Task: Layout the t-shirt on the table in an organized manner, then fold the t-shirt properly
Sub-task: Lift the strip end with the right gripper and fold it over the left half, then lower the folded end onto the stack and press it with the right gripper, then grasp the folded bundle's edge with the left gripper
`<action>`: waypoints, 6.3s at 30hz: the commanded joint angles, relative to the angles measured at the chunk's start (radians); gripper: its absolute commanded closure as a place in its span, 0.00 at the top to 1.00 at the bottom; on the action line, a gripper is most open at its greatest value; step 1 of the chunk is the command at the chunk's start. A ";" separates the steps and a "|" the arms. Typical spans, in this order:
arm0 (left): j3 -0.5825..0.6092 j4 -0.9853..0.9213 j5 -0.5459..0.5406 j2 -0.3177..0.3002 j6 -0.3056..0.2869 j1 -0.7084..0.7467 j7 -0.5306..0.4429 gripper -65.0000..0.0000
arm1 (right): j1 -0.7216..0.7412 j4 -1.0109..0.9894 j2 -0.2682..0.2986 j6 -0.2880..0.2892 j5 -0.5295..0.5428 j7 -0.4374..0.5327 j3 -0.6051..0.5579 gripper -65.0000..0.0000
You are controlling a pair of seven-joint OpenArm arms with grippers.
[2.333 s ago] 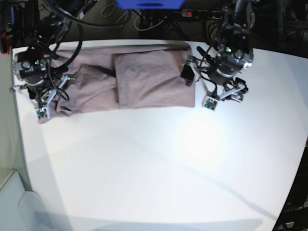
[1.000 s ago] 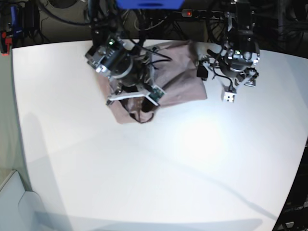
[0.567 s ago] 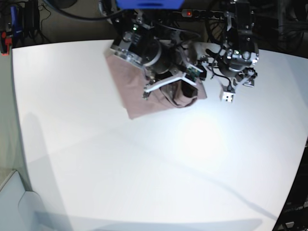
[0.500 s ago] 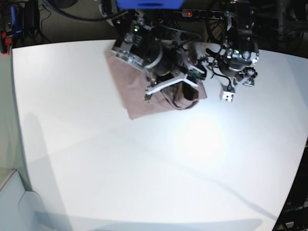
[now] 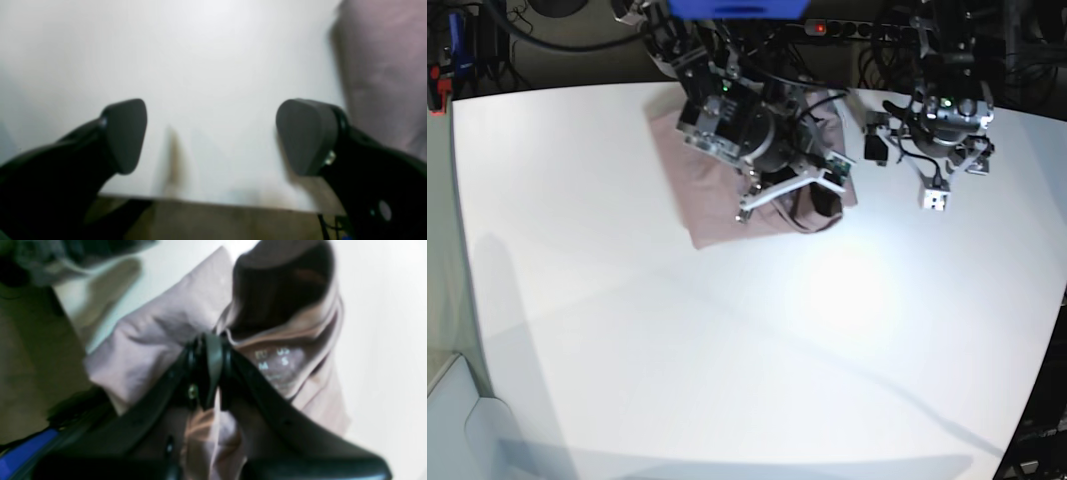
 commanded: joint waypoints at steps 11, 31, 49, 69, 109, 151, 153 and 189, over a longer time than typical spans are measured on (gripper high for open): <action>-0.176 0.057 0.006 -0.035 0.002 0.045 0.003 0.97 | 0.032 0.004 -0.012 -0.005 0.015 0.025 -0.044 0.00; -0.210 0.078 0.006 -0.035 0.000 0.114 -0.005 0.97 | 0.093 -0.015 -0.012 -0.005 0.142 0.012 -0.109 0.45; -0.208 0.072 0.006 -0.035 0.000 0.105 -0.008 0.97 | -0.016 0.048 0.026 -0.005 0.139 0.023 -0.064 0.46; -0.208 0.072 0.006 -0.035 0.000 0.105 -0.008 0.97 | -0.030 -0.026 0.032 -0.005 0.141 0.019 -0.179 0.03; -0.201 0.071 -0.022 -0.092 -0.001 0.096 -0.010 0.97 | 0.010 -0.072 0.040 -0.005 0.141 0.031 0.212 0.43; -0.178 0.092 -0.524 -0.038 -0.001 0.065 0.004 0.98 | -0.080 0.148 0.113 -0.005 0.138 0.074 0.278 0.45; -0.178 0.091 -0.647 -0.038 -0.001 0.077 0.004 0.98 | -0.063 0.148 0.112 -0.005 0.138 0.074 0.333 0.49; -0.127 -0.061 -0.910 0.037 0.009 0.104 0.003 0.98 | -0.022 0.139 0.116 -0.005 0.139 0.078 0.447 0.54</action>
